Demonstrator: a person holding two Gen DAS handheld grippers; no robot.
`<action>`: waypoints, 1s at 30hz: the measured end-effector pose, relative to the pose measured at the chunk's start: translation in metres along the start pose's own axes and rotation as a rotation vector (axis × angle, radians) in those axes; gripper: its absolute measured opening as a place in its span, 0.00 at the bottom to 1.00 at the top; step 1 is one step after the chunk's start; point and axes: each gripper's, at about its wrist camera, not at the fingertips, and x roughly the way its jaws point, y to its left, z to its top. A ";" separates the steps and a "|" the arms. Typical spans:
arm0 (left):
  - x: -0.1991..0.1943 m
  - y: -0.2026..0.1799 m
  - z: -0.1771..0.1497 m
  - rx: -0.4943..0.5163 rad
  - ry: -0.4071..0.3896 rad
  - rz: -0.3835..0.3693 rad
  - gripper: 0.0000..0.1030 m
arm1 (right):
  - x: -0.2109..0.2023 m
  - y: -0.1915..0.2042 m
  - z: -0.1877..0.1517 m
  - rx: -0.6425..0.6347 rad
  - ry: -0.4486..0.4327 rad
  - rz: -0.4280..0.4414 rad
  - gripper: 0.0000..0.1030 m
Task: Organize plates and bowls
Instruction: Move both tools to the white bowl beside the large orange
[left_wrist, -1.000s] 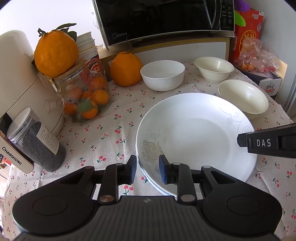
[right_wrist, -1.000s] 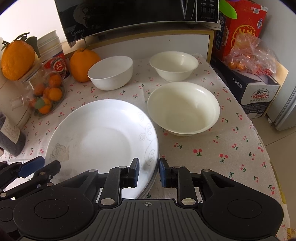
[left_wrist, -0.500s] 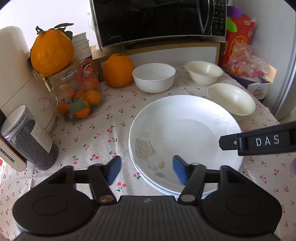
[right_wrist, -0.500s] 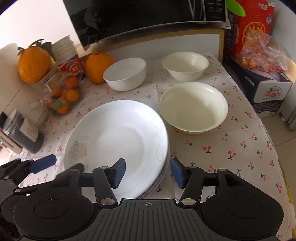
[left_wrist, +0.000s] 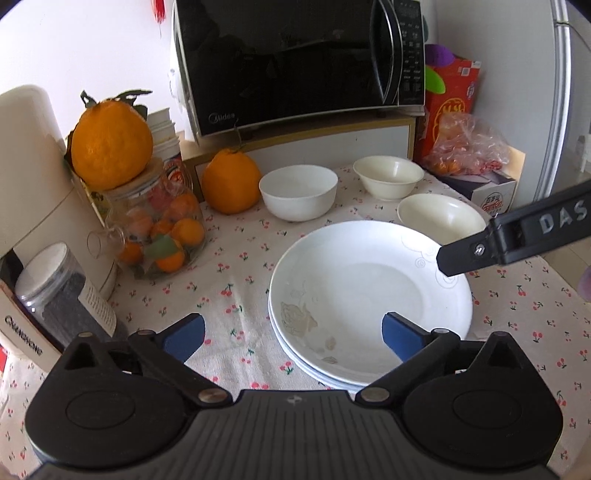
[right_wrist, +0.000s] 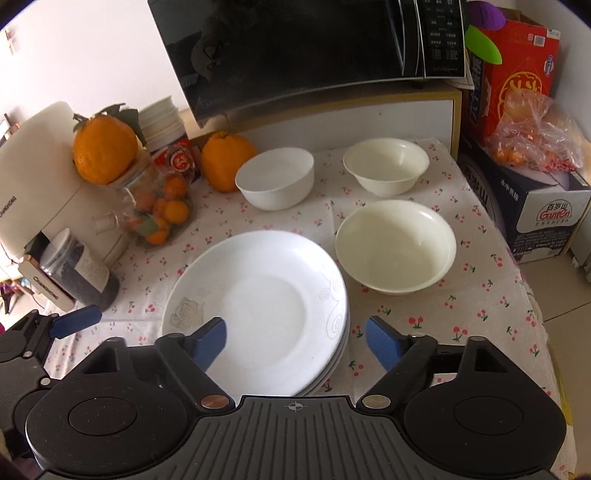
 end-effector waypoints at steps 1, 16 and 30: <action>0.001 0.000 0.003 0.001 0.000 0.000 0.99 | 0.000 -0.001 0.003 0.013 0.002 0.004 0.87; 0.060 0.015 0.058 0.006 -0.026 -0.050 1.00 | 0.028 -0.007 0.088 0.085 0.002 -0.045 0.88; 0.132 0.039 0.085 0.011 -0.020 -0.131 0.99 | 0.112 -0.010 0.157 0.115 0.046 0.003 0.88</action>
